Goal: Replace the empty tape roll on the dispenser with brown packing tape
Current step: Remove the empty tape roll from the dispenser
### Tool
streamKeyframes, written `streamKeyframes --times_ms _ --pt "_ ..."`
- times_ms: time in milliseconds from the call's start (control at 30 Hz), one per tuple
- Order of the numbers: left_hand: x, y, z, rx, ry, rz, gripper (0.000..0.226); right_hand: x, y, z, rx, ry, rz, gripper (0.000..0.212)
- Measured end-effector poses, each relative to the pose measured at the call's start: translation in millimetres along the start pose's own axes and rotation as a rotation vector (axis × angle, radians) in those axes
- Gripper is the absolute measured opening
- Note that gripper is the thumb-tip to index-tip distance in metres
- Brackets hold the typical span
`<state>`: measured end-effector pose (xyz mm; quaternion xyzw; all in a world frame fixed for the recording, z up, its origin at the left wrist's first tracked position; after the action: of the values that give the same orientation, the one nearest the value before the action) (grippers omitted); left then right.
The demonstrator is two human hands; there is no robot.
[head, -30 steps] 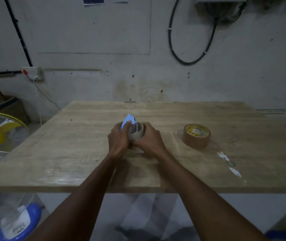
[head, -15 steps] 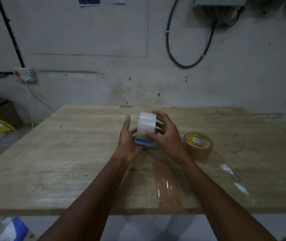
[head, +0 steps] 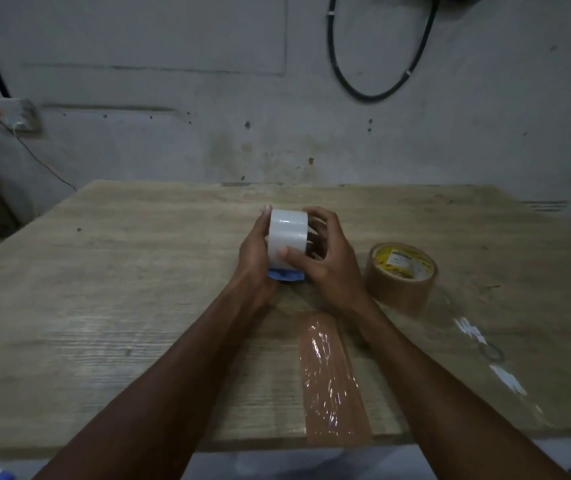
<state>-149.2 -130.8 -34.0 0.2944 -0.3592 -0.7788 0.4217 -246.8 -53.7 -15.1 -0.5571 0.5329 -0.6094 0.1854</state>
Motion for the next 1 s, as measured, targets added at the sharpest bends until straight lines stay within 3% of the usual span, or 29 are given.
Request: streamKeyframes --times_ms 300,600,867,1000 --pt "-19 3 5 0.076 -0.063 0.02 0.053 -4 -8 0 -0.018 -0.017 0.001 0.067" --pt "-32 4 8 0.125 -0.025 0.057 0.049 -7 -6 0 -0.029 -0.031 -0.003 0.067" --pt "-32 6 8 0.113 -0.038 0.06 0.054 -7 -3 -1 -0.011 -0.04 0.0 0.078" --pt "-31 7 6 0.104 0.003 0.074 0.056 -7 -2 -7 -0.014 0.029 0.001 0.052"
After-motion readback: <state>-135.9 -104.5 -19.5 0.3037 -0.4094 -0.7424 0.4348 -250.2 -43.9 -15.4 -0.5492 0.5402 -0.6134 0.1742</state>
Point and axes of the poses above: each hand's wrist, its own x-axis towards the middle knuckle, its own z-axis out of the palm, y = z × x, the point moved 4 cm from there along x, towards the middle knuckle, and after that the axes turned 1 degree about -z, right-handed, at the moved point
